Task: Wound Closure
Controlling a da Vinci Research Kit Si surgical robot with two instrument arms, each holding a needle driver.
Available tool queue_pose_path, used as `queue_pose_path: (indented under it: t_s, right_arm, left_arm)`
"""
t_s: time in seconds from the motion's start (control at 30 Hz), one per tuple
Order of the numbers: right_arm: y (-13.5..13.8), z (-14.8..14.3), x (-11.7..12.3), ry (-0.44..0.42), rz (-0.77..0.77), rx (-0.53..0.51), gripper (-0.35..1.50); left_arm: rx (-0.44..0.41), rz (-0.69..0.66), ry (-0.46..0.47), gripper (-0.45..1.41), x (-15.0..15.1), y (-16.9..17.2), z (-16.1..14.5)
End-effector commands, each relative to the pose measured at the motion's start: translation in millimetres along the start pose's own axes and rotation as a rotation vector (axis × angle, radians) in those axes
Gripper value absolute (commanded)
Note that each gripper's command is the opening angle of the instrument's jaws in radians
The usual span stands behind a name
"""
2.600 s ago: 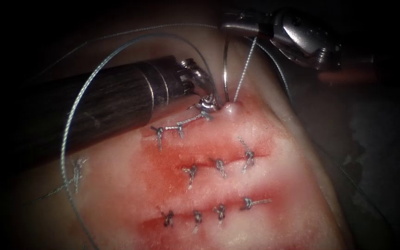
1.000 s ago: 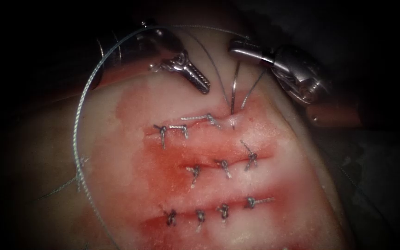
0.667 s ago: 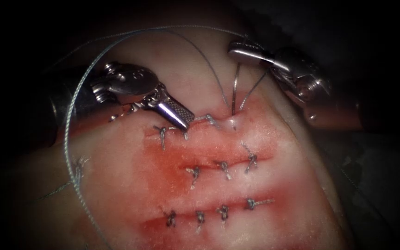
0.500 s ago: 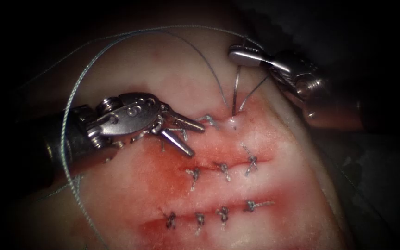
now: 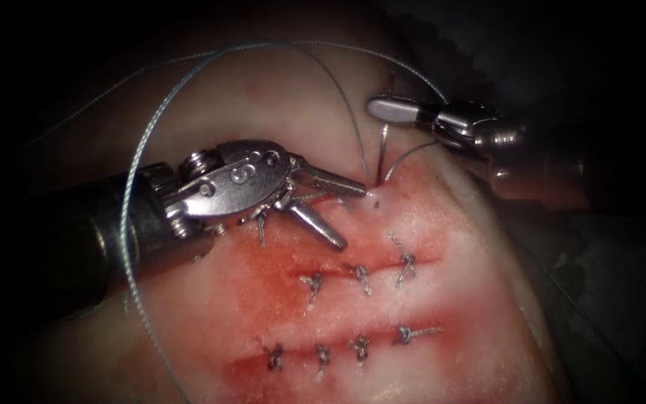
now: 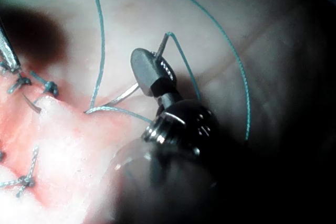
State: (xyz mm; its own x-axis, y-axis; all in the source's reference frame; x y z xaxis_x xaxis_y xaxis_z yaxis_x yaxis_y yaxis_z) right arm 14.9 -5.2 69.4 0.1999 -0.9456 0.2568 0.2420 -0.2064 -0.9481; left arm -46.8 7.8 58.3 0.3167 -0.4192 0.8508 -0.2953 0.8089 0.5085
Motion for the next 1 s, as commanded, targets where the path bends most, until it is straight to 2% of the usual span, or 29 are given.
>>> queue_pose_path:
  t_s: [0.03,0.47,0.57,0.77,0.87,0.93,0.97,1.0]
  right_arm:
    - [-0.2,1.1,-0.2,0.003,0.002,-0.006,-0.35]
    - [1.1,1.7,1.2,-0.022,0.173,-0.058,-0.35]
    - [1.4,1.7,1.5,-0.032,0.199,-0.071,-0.35]
    - [1.5,1.8,1.5,-0.036,0.2,-0.075,-0.35]
    - [1.6,1.8,1.5,-0.039,0.201,-0.079,-0.35]
    - [1.7,1.9,1.6,-0.039,0.202,-0.079,-0.35]
    - [1.8,1.9,1.6,-0.04,0.202,-0.079,-0.35]
    - [1.8,1.9,1.6,-0.044,0.203,-0.083,-0.35]
  left_arm:
    - [-0.004,0.004,-0.001,0.56,-0.6,1.1,0.0]
    - [-0.038,-0.004,-0.005,0.58,-0.7,1.7,0.4]
    - [-0.054,-0.005,0.007,0.48,-0.4,1.9,0.8]
    - [-0.083,0.004,0.043,0.14,1.0,2.0,2.1]
    - [-0.091,0.009,0.058,0.19,1.6,2.1,2.5]
    - [-0.094,0.011,0.06,0.16,2.1,2.3,2.7]
    - [-0.095,0.012,0.061,0.06,2.3,2.3,2.7]
    - [-0.1,0.008,0.067,-0.2,2.4,2.4,2.8]
